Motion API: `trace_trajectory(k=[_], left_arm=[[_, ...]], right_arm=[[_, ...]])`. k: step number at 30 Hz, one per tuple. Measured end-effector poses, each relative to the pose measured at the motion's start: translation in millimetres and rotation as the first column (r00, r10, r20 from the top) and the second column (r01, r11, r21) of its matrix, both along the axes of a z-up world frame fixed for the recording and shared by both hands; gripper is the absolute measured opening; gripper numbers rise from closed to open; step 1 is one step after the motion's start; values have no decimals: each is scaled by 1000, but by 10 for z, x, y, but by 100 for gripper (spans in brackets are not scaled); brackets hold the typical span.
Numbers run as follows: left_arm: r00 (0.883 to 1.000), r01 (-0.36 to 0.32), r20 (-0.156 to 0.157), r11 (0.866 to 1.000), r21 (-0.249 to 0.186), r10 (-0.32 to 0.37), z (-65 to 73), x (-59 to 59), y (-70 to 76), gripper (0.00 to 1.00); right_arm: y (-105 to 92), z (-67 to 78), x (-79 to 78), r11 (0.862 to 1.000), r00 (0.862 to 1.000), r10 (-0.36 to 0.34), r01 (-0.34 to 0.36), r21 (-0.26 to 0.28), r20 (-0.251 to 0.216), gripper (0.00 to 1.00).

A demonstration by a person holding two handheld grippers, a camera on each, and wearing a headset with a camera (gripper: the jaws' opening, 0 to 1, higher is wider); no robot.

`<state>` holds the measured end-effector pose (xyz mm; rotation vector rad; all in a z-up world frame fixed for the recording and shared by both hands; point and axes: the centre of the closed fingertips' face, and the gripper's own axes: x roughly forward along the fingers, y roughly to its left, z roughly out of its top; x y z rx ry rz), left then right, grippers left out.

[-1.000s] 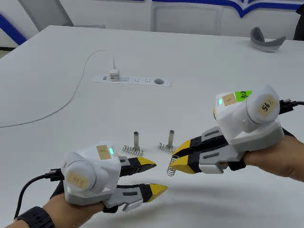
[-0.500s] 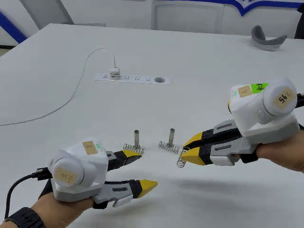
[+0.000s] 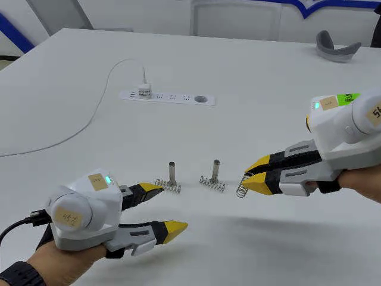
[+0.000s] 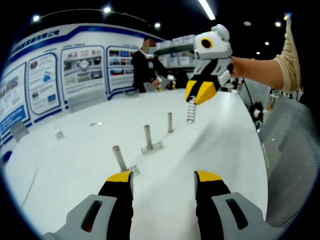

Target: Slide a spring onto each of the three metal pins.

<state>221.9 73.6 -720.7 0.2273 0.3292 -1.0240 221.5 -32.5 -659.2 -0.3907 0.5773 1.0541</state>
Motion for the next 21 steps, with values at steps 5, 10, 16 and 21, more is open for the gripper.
trace_trajectory(k=[5, 10, 16, 21], left_arm=[[1000, -12, -1, 1000, 0, 12, -4, 12, 32, 51], [1000, -21, -1, 1000, -1, 21, -11, 24, 65, 51], [999, -33, -5, 999, 1, 33, -22, 31, 104, 52], [999, -37, -5, 999, 2, 37, -21, 31, 116, 52]], right_arm=[[-82, 45, 55, 1000, 1000, -21, 21, -5, 10, 12], [-199, 104, 145, 999, 998, -50, 51, -8, 22, 12], [-336, 185, 252, 997, 996, -81, 82, -14, 39, 12], [-420, 188, 333, 995, 994, -100, 101, -20, 43, 12]])
